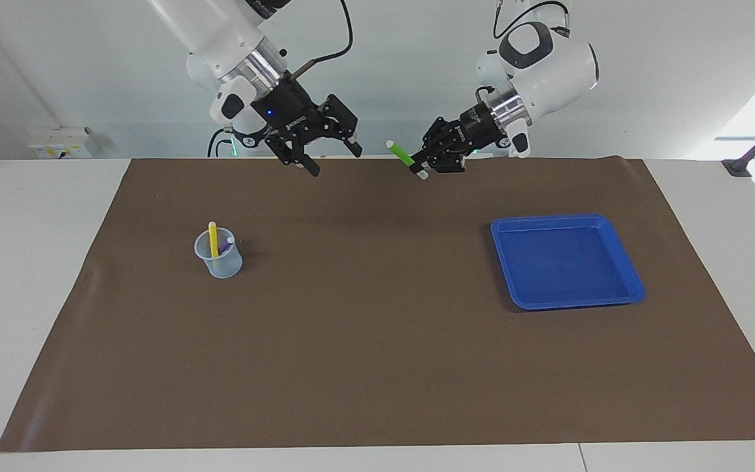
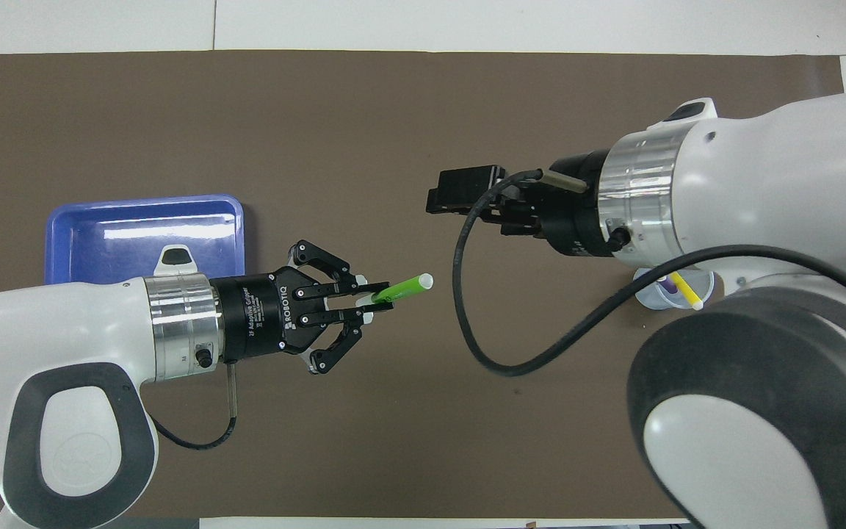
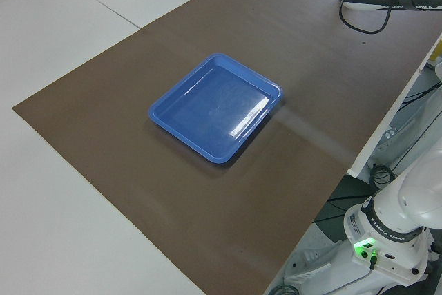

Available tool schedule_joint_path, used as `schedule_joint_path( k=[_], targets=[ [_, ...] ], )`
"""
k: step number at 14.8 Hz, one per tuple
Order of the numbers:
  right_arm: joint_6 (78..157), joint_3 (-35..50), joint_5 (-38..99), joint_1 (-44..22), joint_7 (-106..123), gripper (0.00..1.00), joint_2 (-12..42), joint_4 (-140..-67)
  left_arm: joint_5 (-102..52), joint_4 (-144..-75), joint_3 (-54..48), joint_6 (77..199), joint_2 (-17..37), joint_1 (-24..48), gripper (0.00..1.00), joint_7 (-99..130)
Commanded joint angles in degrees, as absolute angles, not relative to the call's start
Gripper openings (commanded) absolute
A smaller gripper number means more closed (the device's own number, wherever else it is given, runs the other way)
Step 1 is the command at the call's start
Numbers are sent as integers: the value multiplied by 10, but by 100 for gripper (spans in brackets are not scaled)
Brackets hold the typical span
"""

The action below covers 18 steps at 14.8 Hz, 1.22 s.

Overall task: Transfer and insert pens with both arms
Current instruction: 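Lift the green pen with the left gripper while the right gripper approaches, then grasp the green pen with the right gripper, open the left gripper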

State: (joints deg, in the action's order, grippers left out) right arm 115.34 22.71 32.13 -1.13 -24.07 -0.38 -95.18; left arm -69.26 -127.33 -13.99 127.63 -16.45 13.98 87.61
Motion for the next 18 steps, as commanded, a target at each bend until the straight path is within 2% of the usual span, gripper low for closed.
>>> schedule_joint_path(
  k=[1, 13, 15, 17, 18],
  targets=[
    [1171, 258, 323, -7, -250, 100, 3, -955, -715, -1292, -134, 1290, -182, 148, 0, 868],
    [1132, 313, 238, -9, -249, 99, 7, -950, -747, -1311, -134, 1305, -190, 151, 0, 858],
    [1135, 313, 237, -9, -249, 88, 8, -947, -747, -1311, -134, 1305, -191, 151, 0, 858],
    [1141, 313, 229, -9, -249, 67, 10, -944, -747, -1311, -134, 1305, -191, 151, 0, 858],
    [1142, 313, 229, -8, -248, 49, 11, -944, -747, -1311, -134, 1305, -190, 151, 0, 858]
  ],
)
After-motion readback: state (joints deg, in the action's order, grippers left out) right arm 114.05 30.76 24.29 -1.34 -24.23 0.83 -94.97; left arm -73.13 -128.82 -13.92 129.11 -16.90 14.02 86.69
